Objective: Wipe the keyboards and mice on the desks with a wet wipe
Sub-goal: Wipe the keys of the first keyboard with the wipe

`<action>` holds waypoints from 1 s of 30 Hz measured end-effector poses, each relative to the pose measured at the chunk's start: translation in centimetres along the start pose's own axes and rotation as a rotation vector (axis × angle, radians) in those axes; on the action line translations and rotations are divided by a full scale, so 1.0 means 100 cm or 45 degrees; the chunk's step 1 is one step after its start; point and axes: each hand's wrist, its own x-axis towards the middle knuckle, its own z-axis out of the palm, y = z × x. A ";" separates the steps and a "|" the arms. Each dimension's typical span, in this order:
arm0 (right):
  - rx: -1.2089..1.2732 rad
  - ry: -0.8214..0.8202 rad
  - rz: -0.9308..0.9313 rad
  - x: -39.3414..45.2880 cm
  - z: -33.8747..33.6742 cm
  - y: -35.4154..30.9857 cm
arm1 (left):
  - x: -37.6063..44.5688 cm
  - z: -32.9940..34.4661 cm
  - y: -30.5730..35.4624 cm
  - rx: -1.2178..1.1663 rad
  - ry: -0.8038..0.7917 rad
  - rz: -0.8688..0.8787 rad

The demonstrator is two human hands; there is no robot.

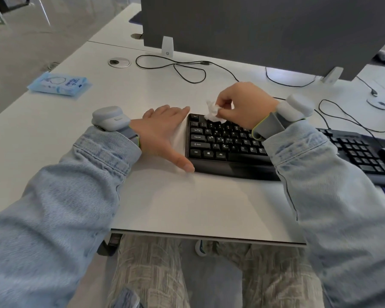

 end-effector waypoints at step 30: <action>-0.030 -0.036 0.122 -0.032 -0.011 0.020 | 0.004 0.005 0.013 -0.092 0.094 0.084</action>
